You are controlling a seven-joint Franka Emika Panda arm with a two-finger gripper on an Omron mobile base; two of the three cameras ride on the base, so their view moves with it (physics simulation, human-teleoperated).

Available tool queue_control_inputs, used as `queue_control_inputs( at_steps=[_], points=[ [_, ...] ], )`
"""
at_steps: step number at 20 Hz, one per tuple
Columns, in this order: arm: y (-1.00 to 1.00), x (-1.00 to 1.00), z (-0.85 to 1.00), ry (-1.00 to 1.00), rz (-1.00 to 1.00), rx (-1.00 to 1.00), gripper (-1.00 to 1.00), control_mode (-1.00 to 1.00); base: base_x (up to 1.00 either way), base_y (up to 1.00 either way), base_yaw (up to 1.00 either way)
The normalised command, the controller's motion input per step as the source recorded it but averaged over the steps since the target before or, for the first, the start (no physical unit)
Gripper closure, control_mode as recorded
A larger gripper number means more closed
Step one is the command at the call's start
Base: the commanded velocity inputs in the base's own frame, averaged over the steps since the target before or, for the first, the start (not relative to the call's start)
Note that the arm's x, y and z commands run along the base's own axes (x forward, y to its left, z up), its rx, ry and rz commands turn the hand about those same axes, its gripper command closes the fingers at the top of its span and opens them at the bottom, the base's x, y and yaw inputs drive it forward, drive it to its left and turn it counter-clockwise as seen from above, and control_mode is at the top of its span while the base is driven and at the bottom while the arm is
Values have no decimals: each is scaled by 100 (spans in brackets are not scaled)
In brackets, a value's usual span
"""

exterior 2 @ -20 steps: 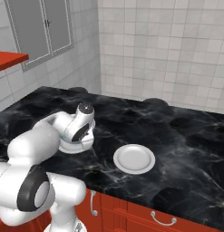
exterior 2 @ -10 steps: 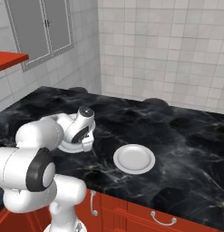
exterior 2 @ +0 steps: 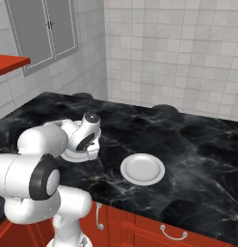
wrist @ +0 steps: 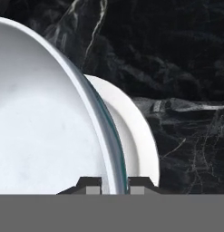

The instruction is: Move the bowls from the cabinet to the plates on the dining table.

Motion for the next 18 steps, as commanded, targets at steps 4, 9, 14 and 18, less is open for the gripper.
queue_control_inputs(
  at_steps=[4,9,14,18],
  points=[
    [0,0,0,1,0,0,-100,-100,0,0,0],
    [1,-18,26,0,0,-3,-100,-100,0,0,0],
    [0,-66,64,-4,-3,-7,-100,-100,0,0,0],
    [0,-92,65,-3,-4,-5,-100,-100,0,0,0]
  ],
)
